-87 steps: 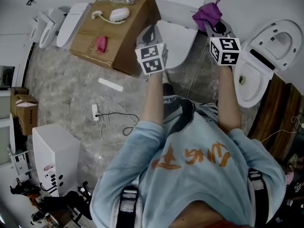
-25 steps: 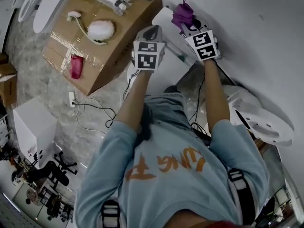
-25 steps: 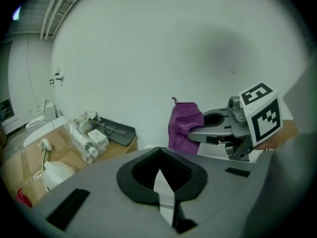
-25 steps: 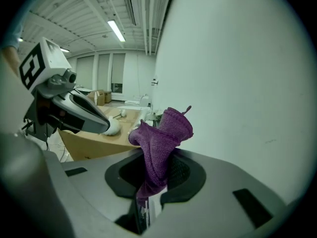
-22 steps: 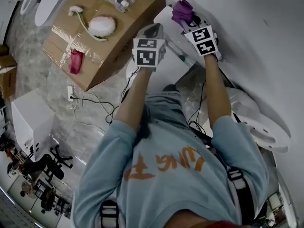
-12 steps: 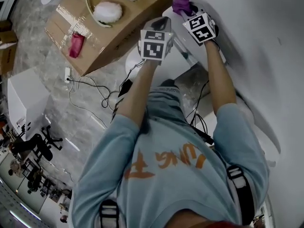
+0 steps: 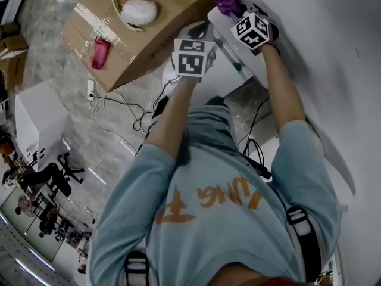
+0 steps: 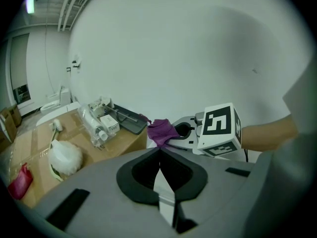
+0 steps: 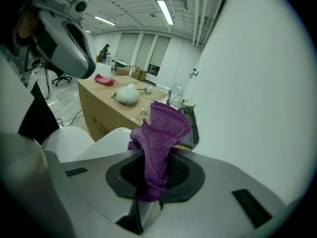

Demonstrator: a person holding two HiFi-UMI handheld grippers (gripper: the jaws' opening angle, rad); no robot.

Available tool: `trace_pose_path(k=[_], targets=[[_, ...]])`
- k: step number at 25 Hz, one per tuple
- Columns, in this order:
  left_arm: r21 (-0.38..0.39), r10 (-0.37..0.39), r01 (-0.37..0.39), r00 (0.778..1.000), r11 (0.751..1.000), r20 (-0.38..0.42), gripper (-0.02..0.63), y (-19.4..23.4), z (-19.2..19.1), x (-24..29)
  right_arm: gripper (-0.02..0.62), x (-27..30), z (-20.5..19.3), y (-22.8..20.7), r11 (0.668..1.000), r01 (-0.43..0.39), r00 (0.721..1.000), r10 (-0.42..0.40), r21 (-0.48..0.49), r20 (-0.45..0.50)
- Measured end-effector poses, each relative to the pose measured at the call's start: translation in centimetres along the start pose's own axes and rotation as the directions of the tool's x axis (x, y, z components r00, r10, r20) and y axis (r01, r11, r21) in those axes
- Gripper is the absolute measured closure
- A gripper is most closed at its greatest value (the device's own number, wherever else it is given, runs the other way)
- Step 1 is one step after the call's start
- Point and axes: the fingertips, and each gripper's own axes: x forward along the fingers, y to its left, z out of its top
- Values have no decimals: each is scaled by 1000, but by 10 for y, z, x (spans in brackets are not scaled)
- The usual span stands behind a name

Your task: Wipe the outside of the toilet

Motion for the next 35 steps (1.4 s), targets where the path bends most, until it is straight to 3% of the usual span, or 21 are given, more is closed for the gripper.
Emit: trace_pose_path(k=[12,35], targets=[[24,3,-3,1000,1000,2,580,-3,-5,-15,528,-24,-18,10,999,-28,1000,28,42,11],[51,-78,79,997,996,-29,580,-40,-28,-15,528,-63,-54,19,983,48,999,-51,176,16]])
